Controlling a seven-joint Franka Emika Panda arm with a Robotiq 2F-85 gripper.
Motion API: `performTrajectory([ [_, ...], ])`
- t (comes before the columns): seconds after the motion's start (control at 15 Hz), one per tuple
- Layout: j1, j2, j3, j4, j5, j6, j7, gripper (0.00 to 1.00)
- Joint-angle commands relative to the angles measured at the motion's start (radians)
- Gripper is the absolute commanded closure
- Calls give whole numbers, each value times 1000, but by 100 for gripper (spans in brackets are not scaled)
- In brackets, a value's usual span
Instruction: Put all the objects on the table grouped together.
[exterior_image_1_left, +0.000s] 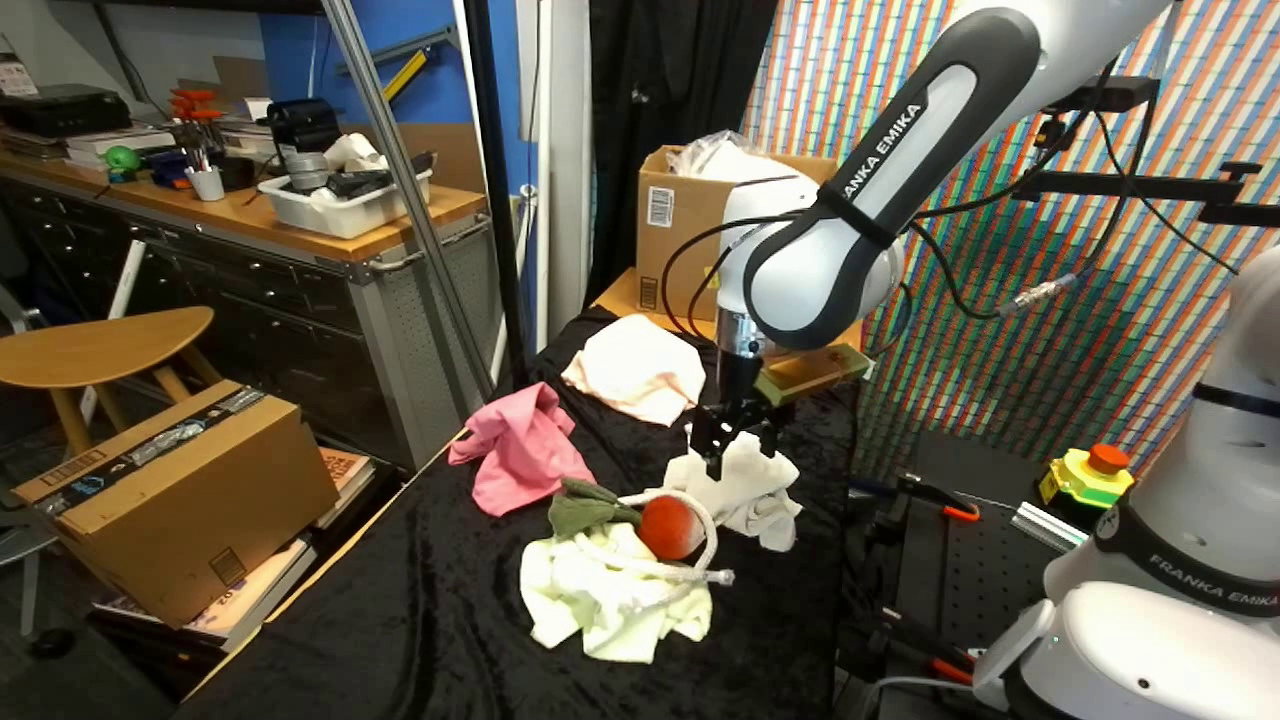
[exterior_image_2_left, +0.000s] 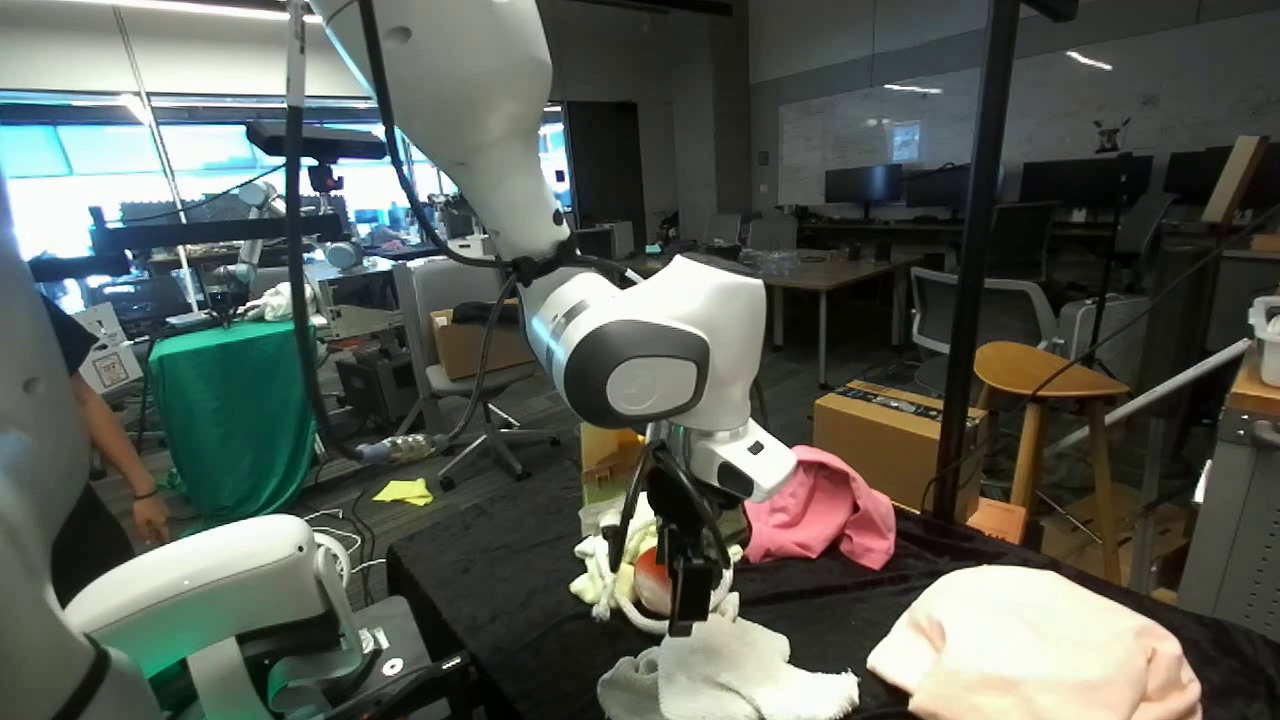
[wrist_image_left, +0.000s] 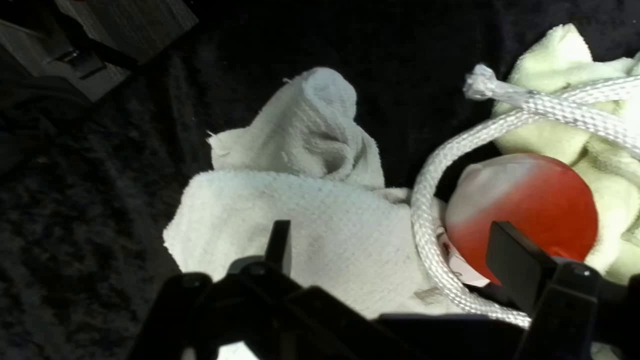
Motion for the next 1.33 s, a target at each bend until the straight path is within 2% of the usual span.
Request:
performTrajectory([
  [0.0,-33,-25,-3,-78,54,74,-64,0],
  [0.4,-106,23,11,-70,197,101,-243,0],
  [0.67,-154,60,48,-51,352,114,-405,0],
  [0.93,-174,93,78,-30,468,106,-529,0],
  [1.27,-159,129,79,-22,461,123,-550,0],
])
